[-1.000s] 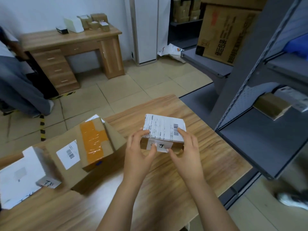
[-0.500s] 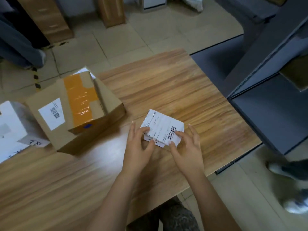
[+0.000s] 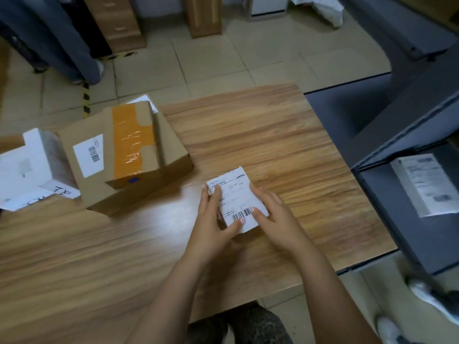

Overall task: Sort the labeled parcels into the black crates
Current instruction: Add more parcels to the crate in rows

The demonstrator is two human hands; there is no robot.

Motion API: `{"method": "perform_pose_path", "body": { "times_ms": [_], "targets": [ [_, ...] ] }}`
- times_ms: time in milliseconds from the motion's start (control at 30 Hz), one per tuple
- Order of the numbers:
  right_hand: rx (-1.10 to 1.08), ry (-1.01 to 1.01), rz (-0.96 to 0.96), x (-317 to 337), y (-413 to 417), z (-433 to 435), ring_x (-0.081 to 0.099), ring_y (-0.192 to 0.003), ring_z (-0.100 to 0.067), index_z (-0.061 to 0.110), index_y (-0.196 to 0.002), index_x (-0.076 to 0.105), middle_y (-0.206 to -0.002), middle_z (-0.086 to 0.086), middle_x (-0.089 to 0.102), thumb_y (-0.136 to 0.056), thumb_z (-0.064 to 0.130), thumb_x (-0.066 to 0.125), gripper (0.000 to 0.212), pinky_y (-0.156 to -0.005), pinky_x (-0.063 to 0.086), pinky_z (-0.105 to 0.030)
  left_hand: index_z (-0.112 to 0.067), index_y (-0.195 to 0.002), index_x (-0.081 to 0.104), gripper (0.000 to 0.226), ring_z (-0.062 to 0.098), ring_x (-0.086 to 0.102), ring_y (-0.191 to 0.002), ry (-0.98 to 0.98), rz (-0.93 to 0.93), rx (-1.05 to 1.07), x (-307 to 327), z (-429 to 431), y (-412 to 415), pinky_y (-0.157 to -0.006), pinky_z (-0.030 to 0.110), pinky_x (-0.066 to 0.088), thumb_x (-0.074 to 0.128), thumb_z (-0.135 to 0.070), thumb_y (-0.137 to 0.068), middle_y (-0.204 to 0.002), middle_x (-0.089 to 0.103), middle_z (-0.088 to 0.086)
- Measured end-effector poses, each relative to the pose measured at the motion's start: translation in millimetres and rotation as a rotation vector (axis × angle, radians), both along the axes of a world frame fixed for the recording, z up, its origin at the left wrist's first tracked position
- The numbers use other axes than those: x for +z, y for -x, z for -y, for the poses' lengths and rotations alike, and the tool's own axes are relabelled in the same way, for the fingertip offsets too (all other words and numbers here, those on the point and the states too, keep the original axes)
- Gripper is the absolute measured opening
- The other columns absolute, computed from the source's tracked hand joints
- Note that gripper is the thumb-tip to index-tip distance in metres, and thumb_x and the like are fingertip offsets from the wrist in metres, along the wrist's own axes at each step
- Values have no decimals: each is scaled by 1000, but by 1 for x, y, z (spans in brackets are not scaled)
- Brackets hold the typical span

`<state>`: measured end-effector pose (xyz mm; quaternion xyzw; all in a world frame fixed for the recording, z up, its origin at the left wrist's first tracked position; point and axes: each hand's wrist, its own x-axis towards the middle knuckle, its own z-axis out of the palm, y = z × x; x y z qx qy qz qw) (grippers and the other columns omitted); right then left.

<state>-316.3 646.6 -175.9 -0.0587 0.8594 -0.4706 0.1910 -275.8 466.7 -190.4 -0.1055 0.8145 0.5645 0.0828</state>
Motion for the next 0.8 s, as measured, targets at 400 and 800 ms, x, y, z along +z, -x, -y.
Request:
{"method": "perform_pose_path", "body": {
  "times_ms": [400, 800],
  "targets": [
    [198, 213, -96, 43, 17, -1, 27, -145, -9, 53, -144, 30, -158, 17, 21, -80, 23, 74, 83, -114, 35, -46, -27, -153, 20, 101, 0, 5, -147, 74, -260, -9, 51, 10, 6, -114, 45, 35, 81, -17, -73, -160, 3, -16],
    [119, 321, -588, 174, 38, 15, 35, -132, 13, 50, -137, 38, -154, 12, 34, -77, -4, 75, 88, -103, 44, -21, -23, -154, 19, 100, -1, 5, -147, 275, -665, -3, 186, 20, 37, -114, 46, 35, 78, -2, -76, -163, 2, -7]
  ]
}}
